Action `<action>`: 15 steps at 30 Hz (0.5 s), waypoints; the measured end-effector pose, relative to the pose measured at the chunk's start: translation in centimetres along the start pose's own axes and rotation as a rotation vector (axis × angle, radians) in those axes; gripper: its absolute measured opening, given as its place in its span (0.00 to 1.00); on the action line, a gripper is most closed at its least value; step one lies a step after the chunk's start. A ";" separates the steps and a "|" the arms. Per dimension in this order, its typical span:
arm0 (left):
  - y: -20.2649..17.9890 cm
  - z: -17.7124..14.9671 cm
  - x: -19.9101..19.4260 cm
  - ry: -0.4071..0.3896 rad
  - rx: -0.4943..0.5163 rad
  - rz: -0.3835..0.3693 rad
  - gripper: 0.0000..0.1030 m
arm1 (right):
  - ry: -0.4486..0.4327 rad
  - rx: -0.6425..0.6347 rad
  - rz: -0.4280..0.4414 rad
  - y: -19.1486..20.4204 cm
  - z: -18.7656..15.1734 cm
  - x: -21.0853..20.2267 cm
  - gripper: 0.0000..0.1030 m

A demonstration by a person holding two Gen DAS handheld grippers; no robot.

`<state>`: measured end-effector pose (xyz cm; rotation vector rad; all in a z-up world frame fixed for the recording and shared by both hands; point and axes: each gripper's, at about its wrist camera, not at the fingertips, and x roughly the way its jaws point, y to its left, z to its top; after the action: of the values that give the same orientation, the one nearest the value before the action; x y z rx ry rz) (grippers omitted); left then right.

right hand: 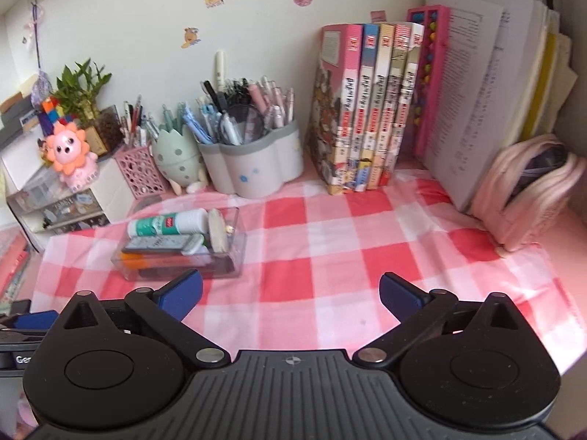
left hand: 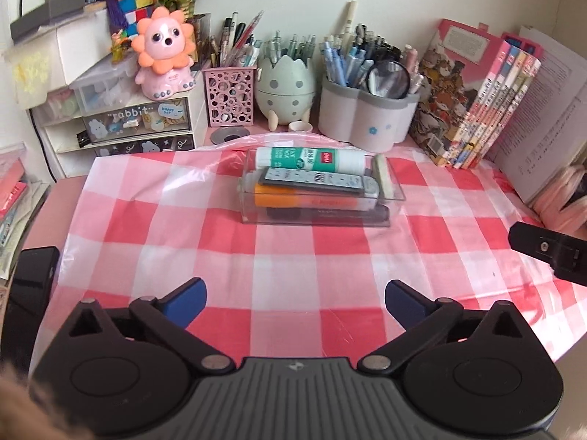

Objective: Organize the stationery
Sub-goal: 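Set the clear box down on the desk with the left gripper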

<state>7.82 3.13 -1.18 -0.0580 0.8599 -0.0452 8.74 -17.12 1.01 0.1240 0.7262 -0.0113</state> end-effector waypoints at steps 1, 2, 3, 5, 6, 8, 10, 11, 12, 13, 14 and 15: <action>-0.5 -0.1 -0.4 0.001 0.007 0.001 0.78 | 0.001 -0.004 -0.006 -0.2 -0.1 -0.2 0.95; -1.0 -0.2 -0.8 -0.001 0.016 0.005 0.78 | 0.003 -0.006 -0.009 -0.3 -0.1 -0.4 0.95; -1.4 -0.2 -1.1 0.000 0.025 0.013 0.78 | 0.004 -0.008 -0.013 -0.5 -0.2 -0.6 0.95; -2.2 -0.3 -1.6 0.000 0.049 0.029 0.78 | 0.010 -0.009 -0.016 -0.7 -0.1 -0.9 0.95; -2.4 -0.3 -1.8 -0.004 0.055 0.032 0.78 | 0.012 -0.008 -0.015 -0.9 -0.1 -1.1 0.95; -2.6 -0.3 -2.0 -0.001 0.053 0.029 0.78 | 0.007 -0.008 -0.017 -1.1 0.0 -1.4 0.95; -2.7 -0.2 -2.0 0.003 0.052 0.031 0.78 | 0.007 -0.012 -0.020 -1.2 0.0 -1.4 0.95; -2.8 -0.2 -1.9 0.004 0.051 0.030 0.78 | 0.007 -0.012 -0.019 -1.2 0.0 -1.5 0.95; -2.8 -0.2 -1.9 0.006 0.050 0.030 0.78 | 0.007 -0.011 -0.017 -1.2 0.0 -1.5 0.95; -2.9 -0.2 -1.9 0.009 0.048 0.031 0.78 | 0.007 -0.010 -0.014 -1.2 0.0 -1.4 0.95; -2.9 -0.2 -1.8 0.012 0.048 0.031 0.78 | 0.008 -0.010 -0.010 -1.2 0.0 -1.4 0.95; -2.9 -0.2 -1.8 0.013 0.048 0.030 0.78 | 0.010 -0.010 -0.009 -1.2 0.0 -1.3 0.95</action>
<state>6.45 0.32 0.19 0.0004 0.8716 -0.0379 7.65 -18.39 1.73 0.1109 0.7364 -0.0158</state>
